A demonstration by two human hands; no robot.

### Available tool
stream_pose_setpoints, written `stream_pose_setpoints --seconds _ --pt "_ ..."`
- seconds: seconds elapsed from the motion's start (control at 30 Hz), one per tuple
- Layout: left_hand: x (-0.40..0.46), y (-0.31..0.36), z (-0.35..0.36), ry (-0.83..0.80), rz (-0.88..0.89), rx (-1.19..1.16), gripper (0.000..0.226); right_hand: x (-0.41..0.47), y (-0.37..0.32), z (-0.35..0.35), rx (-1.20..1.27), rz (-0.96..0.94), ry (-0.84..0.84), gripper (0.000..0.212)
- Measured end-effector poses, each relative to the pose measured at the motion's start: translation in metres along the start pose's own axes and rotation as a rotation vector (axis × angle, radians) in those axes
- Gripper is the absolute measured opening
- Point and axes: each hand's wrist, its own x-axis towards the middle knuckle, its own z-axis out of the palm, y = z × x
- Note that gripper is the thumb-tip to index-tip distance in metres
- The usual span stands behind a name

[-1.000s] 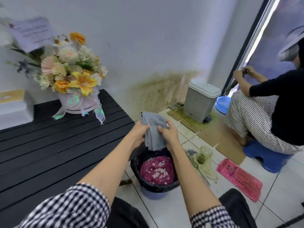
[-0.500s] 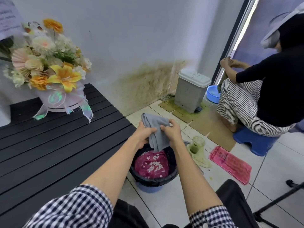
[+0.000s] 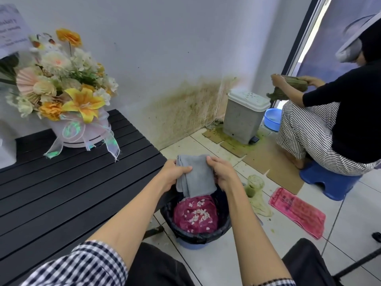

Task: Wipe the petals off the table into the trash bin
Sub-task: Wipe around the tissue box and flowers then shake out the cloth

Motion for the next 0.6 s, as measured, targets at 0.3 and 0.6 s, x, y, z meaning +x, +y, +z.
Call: stream_pose_setpoints --seconds 0.3,0.6 --pt "-0.017 -0.004 -0.049 0.321 0.159 -0.317 0.039 -0.003 0.000 0.067 -0.125 -0.132 -0.180 0.034" --pt "-0.026 -0.041 -0.112 0.474 0.048 1.063 0.063 0.016 0.054 0.149 -1.110 -0.577 -0.074 0.052"
